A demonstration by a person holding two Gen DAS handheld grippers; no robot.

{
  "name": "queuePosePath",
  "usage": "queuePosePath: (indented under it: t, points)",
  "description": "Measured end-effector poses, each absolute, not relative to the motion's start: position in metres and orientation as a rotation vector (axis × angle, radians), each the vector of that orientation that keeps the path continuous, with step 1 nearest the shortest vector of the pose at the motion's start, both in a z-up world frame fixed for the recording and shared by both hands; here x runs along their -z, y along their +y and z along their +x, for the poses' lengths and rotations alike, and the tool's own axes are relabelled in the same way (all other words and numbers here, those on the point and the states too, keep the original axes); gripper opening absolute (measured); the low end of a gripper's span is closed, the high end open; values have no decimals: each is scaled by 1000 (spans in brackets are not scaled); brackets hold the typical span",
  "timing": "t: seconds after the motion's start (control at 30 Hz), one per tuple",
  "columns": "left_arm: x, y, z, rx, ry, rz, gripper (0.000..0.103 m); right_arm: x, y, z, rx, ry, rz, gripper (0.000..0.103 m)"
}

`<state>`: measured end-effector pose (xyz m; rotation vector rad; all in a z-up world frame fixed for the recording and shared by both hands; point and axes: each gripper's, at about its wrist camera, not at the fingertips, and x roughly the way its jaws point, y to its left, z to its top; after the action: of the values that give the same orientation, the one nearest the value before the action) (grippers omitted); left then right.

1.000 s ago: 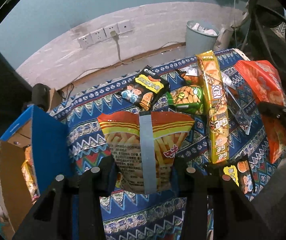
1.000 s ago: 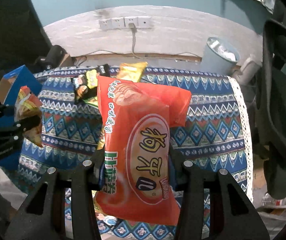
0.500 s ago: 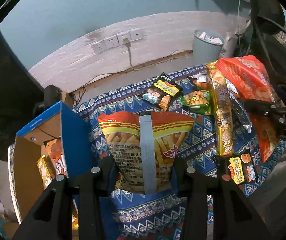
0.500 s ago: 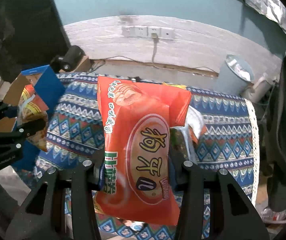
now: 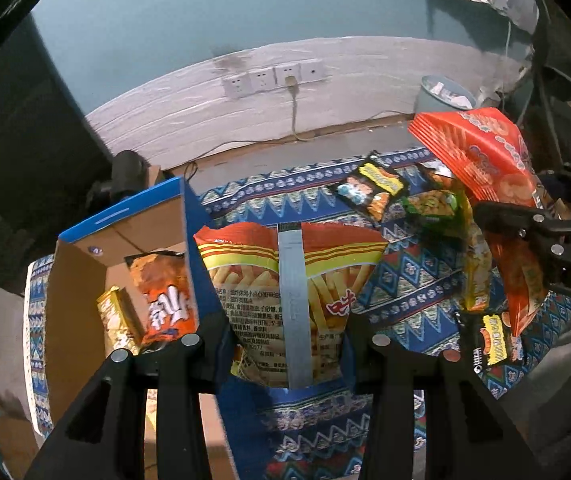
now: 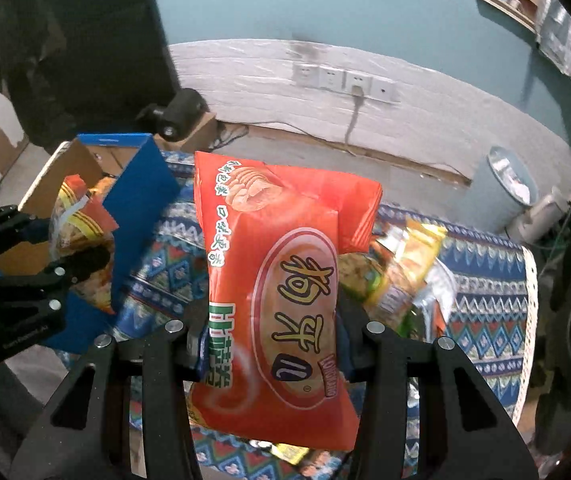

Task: Organize snacks
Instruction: 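Lift the striped bag with left tool while right tool lifts red bag toward box, then release the striped bag from left tool while right tool drops red bag into box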

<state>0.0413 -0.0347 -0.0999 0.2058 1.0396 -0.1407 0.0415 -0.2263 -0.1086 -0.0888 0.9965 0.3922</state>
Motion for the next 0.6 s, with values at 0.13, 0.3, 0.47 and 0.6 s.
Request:
queuePosePath:
  t: [0.13, 0.3, 0.47, 0.6]
  points:
    - [99, -21, 38, 117, 1032, 204, 43, 104, -206, 44, -423, 990, -102, 46]
    - [96, -1, 33, 92, 1021, 187, 43, 100, -180, 45, -465, 983, -123, 46]
    - [92, 18, 26, 71, 1016, 157, 43, 97, -157, 47, -499, 984, -144, 46]
    - [87, 34, 20, 50, 1004, 140, 43, 95, -137, 48, -527, 984, -161, 46]
